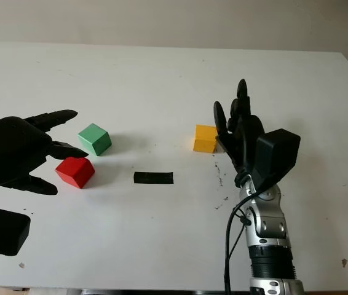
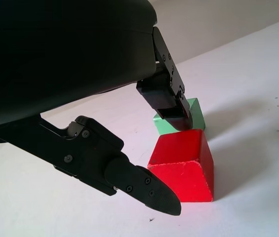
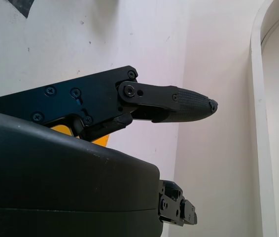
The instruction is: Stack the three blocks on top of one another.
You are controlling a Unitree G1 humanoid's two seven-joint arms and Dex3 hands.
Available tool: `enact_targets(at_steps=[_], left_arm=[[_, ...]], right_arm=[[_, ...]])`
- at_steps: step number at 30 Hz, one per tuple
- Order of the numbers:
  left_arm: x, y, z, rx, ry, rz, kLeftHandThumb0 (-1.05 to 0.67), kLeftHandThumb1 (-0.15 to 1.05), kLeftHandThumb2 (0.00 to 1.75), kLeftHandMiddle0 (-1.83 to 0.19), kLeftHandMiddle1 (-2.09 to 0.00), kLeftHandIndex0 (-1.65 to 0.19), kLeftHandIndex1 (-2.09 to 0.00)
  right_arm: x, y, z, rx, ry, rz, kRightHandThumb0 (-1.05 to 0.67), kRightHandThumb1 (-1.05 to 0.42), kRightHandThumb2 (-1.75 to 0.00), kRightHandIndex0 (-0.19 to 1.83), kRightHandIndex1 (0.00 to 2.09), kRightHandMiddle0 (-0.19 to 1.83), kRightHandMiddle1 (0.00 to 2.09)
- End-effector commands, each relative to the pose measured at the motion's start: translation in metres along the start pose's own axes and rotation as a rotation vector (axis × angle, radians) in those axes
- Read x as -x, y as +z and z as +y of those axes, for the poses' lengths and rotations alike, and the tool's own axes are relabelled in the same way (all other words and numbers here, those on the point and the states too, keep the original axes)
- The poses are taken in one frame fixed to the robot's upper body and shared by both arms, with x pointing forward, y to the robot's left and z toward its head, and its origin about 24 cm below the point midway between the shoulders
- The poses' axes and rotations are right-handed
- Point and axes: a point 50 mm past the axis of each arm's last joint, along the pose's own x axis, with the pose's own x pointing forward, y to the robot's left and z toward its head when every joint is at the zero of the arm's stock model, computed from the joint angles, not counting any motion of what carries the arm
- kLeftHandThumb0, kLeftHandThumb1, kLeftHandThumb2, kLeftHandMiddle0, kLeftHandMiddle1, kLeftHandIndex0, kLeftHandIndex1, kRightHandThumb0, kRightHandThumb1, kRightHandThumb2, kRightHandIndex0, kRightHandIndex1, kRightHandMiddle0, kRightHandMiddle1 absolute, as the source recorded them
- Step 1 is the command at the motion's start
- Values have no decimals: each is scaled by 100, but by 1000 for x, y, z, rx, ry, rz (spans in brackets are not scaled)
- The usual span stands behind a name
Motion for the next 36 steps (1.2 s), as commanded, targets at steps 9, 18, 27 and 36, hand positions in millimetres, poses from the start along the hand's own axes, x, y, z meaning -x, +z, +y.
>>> enact_targets(at_steps=[9,18,27,36], left_arm=[[-3,-1,1,-22,23,15,-56,79,5,-13,-5,-76,-6],[-3,0,1,4,30,16,-56,78,5,-13,-5,-76,-6],[-9,1,-3,51,22,12,-67,79,6,-14,-5,-74,-5],[-13,3,-7,32,-14,9,-76,87,7,-13,-6,-71,-4]], right_arm=[[2,5,-4,18,-2,-19,-67,-105,-48,-19,0,-19,0],[2,5,-4,18,-1,-18,-67,-105,-47,-19,0,-19,0],[3,5,-5,24,5,-16,-66,-105,-47,-19,0,-19,0],[3,5,-4,17,1,-20,-66,-105,-46,-19,0,-19,0]])
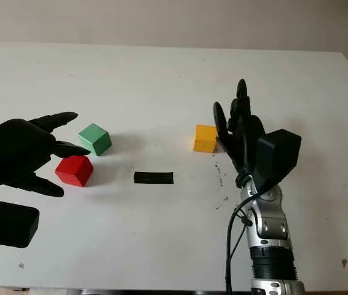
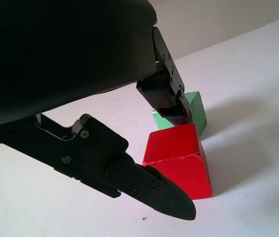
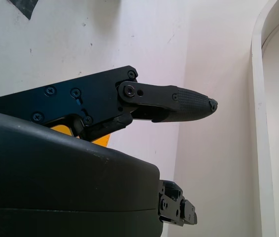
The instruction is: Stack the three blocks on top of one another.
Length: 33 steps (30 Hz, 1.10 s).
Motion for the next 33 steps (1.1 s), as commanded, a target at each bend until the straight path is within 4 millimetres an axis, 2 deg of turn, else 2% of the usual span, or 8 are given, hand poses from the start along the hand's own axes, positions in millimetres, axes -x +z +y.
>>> enact_targets(at_steps=[1,18,27,33], left_arm=[[-2,1,1,-10,9,-8,-76,87,7,-13,-6,-71,-4],[-4,3,-3,-127,10,15,-73,88,6,-22,-7,-79,-8],[-4,2,-5,-144,26,20,-57,96,7,-27,-6,-86,-12],[-3,2,-7,-98,40,0,-54,103,8,-29,-6,-91,-16]], right_arm=[[2,4,-3,11,-9,-18,-66,-105,-46,-19,0,-19,0],[3,4,-5,11,-11,-16,-66,-105,-45,-19,0,-19,0],[3,4,-6,12,-10,-12,-68,-105,-44,-19,0,-19,0],[3,4,-6,8,-10,-16,-67,-105,-43,-19,0,-19,0]])
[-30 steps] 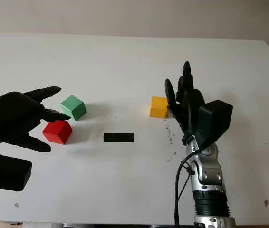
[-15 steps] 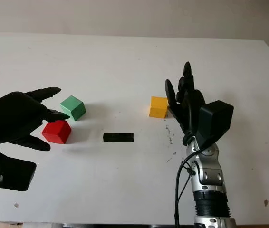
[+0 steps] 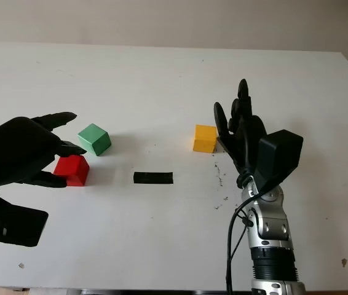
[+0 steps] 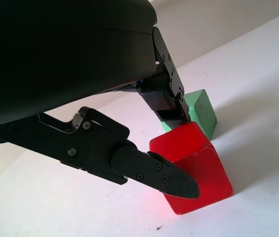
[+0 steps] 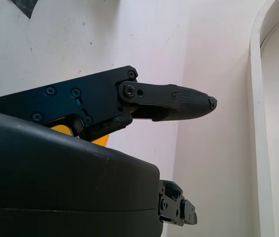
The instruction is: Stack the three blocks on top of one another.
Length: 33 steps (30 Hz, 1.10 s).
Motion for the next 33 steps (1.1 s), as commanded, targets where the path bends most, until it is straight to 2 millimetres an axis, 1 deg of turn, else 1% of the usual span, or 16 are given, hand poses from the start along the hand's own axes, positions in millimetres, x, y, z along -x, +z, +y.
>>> enact_targets(at_steps=[1,4,5,6,7,9,14,19,21,25,29,33], left_arm=[[0,0,-4,27,-3,-8,-54,104,8,-30,-6,-91,-17],[0,1,-4,49,-3,-12,-56,105,12,-30,-6,-91,-21],[0,1,-4,56,1,-13,-55,105,11,-30,-6,-85,-34],[1,1,-5,60,7,-16,-53,105,9,-31,-6,-69,-68],[1,1,-5,63,11,-18,-52,105,8,-31,-5,-60,-85],[0,0,-5,59,18,-24,-48,105,7,-32,-6,-52,-101],[1,0,-2,32,21,-27,-41,104,7,-33,-6,-46,-110],[3,1,7,-47,12,-23,-42,102,5,-35,-6,-47,-113],[4,1,13,-72,5,-21,-43,101,5,-35,-6,-49,-114],[6,5,31,-136,-6,-14,-45,100,5,-35,-5,-52,-107],[7,10,51,-194,5,-22,-48,100,5,-35,-6,-56,-107],[6,12,70,-194,18,-51,-48,99,5,-35,-6,-59,-103]], right_arm=[[2,3,-4,10,-12,-12,-67,-105,-43,-19,0,-19,0],[2,4,-4,6,-16,-11,-67,-105,-43,-19,0,-19,0],[2,4,-4,7,-16,-10,-67,-105,-43,-19,0,-19,0],[2,4,-4,7,-16,-10,-67,-105,-43,-19,0,-19,0],[2,3,-4,8,-16,-9,-67,-105,-43,-19,0,-19,0],[2,3,-4,5,-15,-8,-68,-105,-42,-19,0,-19,0],[1,4,-4,3,-7,-10,-67,-105,-42,-19,0,-19,0],[-1,5,-2,-8,1,-10,-67,-105,-42,-19,0,-19,0],[-1,5,-2,-6,3,-10,-67,-105,-42,-19,0,-19,0],[-2,6,-1,-11,1,-10,-67,-105,-41,-19,0,-19,0],[-2,6,0,-9,4,-8,-67,-105,-41,-19,0,-19,0],[-2,5,1,-16,-1,-10,-66,-105,-41,-19,0,-19,0]])
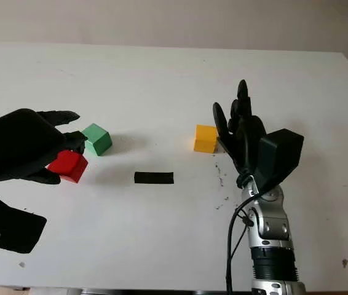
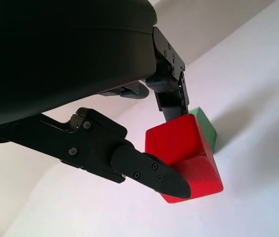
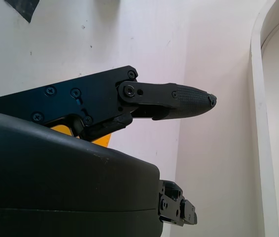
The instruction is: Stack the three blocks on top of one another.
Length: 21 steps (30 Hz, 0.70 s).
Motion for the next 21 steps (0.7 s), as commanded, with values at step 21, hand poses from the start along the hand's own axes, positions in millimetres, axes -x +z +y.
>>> enact_targets(at_steps=[21], left_arm=[[-47,1,65,259,-8,-184,-46,99,6,-40,-4,-66,-92]], right_arm=[[0,2,6,1,9,-23,-64,-105,-46,-19,0,-19,0]])
